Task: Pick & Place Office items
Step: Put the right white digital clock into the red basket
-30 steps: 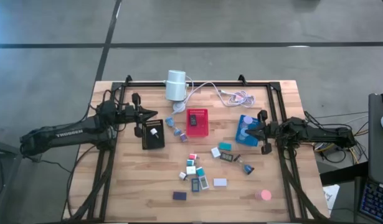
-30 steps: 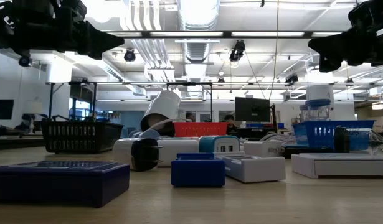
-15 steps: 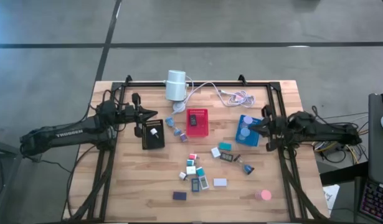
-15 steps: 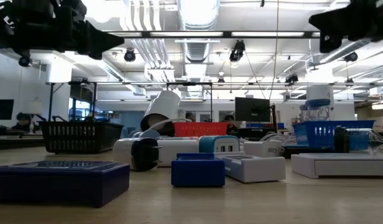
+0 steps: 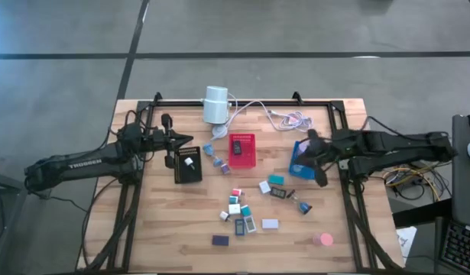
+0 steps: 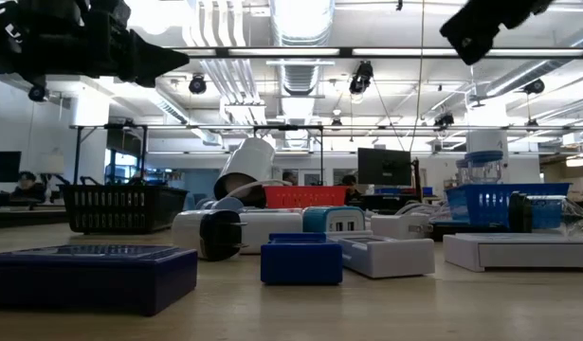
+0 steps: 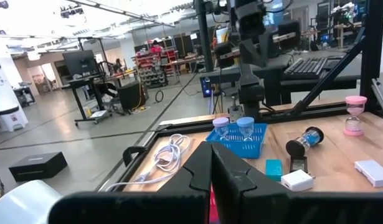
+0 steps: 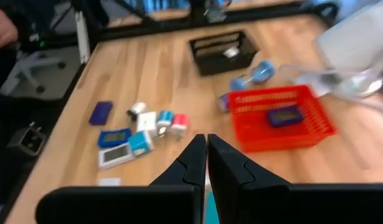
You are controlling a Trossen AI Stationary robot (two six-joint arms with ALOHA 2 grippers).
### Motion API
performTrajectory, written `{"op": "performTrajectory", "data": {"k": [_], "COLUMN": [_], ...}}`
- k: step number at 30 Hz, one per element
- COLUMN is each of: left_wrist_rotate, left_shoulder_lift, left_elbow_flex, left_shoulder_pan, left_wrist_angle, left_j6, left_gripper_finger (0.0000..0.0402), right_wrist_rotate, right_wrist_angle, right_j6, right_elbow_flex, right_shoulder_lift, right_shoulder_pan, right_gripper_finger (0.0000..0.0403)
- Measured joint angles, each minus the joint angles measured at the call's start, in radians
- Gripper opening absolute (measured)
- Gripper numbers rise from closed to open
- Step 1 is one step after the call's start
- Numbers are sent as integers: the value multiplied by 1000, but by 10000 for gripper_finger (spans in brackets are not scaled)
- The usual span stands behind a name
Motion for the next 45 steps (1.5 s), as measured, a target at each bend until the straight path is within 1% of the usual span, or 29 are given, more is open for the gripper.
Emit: {"op": "performTrajectory", "data": {"k": [3, 7, 9, 14, 18, 24, 28, 34, 40, 45], "left_wrist_rotate": [0, 0, 0, 0, 0, 0, 0, 0, 0, 0], "left_shoulder_lift": [0, 0, 0, 0, 0, 0, 0, 0, 0, 0], "left_elbow_flex": [0, 0, 0, 0, 0, 0, 0, 0, 0, 0], "left_shoulder_pan": [0, 0, 0, 0, 0, 1, 1, 1, 1, 1], "left_wrist_angle": [-4, -37, -41, -42, -52, -56, -77, -103, -114, -139], "left_j6": [-2, -32, -33, -50, -51, -51, -45, -27, -27, -27], "left_gripper_finger": [9, 9, 9, 9, 9, 9, 9, 9, 9, 9], "right_wrist_rotate": [8, 102, 117, 130, 133, 184, 184, 101, 69, 70], "right_wrist_angle": [6, -3, -9, -62, -109, -268, -275, -268, -241, -235], "right_j6": [63, 170, 220, 325, 339, 338, 329, 328, 331, 332], "right_elbow_flex": [44, 84, 110, 201, 300, 454, 512, 554, 563, 563], "right_shoulder_lift": [97, 241, 317, 504, 650, 877, 997, 1091, 1126, 1137], "right_shoulder_pan": [65, 184, 236, 342, 396, 434, 438, 438, 461, 482], "right_gripper_finger": [13, 16, 27, 80, 132, 192, 216, 241, 258, 263]}}
